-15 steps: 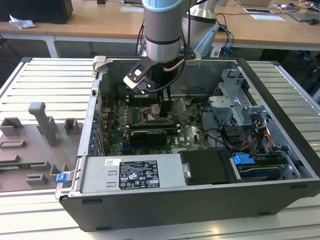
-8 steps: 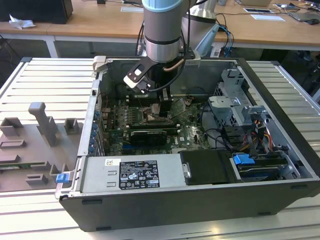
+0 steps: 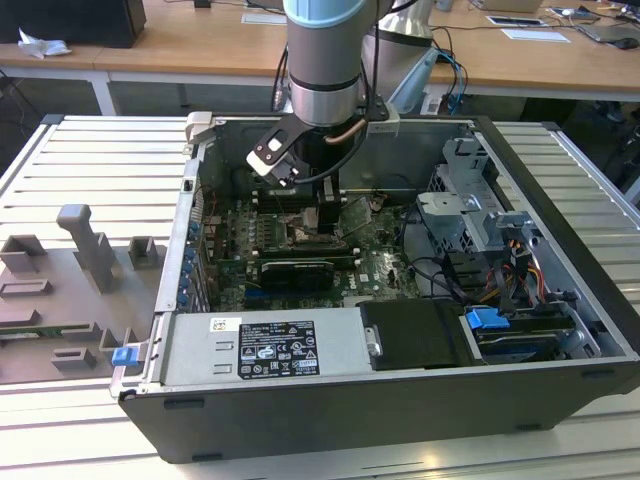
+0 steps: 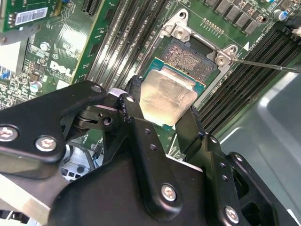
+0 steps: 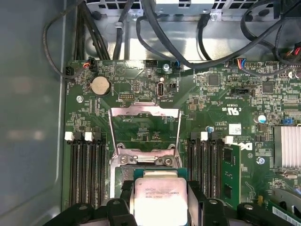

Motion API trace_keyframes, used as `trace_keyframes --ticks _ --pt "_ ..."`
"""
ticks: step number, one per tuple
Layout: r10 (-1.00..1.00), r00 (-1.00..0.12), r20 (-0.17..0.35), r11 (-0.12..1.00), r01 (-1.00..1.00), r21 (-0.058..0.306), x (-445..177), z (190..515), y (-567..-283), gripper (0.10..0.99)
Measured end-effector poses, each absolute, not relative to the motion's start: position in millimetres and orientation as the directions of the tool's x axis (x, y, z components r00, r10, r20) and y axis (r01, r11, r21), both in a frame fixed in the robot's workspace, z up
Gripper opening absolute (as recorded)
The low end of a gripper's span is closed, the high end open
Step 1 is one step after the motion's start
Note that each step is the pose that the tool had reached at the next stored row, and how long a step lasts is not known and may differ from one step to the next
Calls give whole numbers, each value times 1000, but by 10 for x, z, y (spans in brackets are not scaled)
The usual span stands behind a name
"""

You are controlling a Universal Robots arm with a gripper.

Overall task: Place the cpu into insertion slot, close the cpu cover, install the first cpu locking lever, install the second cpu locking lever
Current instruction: 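Place the cpu into insertion slot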

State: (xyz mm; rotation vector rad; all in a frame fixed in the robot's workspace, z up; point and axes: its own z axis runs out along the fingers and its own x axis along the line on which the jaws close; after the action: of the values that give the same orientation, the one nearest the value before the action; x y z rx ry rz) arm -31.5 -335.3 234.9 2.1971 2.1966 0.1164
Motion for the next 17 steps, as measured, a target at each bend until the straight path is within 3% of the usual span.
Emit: trace_keyframes --ticks 17 --pt "999 -1 41 -2 997 76 -374 2227 -3329 537"
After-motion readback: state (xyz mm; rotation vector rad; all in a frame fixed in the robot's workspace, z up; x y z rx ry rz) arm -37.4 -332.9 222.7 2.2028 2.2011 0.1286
